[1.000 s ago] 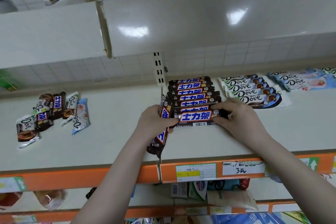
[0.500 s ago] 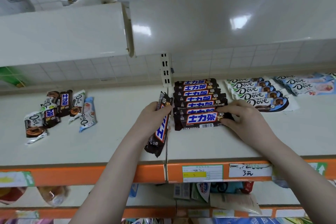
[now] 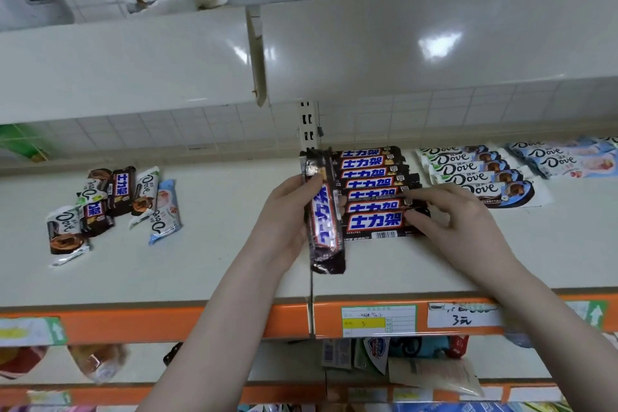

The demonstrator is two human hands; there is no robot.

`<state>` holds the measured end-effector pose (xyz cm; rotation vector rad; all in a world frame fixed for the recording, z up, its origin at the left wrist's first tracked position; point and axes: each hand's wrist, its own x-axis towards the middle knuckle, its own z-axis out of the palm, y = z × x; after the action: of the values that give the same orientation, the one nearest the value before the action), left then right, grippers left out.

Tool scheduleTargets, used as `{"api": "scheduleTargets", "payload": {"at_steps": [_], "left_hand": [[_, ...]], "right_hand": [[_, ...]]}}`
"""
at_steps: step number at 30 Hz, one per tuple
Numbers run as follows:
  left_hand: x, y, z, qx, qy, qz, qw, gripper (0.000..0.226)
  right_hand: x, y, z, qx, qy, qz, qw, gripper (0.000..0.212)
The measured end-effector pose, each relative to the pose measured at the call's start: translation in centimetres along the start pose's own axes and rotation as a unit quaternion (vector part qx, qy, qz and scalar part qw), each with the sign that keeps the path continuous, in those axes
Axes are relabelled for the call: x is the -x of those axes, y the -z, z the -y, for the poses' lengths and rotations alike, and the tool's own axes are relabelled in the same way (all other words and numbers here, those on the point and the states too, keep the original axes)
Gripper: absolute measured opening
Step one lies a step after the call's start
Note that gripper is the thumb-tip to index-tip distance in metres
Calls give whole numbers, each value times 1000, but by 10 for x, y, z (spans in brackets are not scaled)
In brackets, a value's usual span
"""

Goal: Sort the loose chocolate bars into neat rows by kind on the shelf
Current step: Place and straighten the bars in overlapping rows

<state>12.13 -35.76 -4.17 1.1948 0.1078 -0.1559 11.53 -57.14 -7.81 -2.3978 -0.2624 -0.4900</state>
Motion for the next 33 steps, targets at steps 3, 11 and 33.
{"api": "scheduleTargets", "payload": {"at_steps": [3,11,33], "left_hand": [[2,-9,-3,99,-12,-13,995,9],[10,-20,0,148,-34,2,988,3],[10,12,14,-358,-29,102,928,23]], "right_hand": [[3,1,25,-132,-34,60,989,23],[8,-9,50,-321,-62,158,932,9],[-1,27,8,-278,-146,39,948,10]]}}
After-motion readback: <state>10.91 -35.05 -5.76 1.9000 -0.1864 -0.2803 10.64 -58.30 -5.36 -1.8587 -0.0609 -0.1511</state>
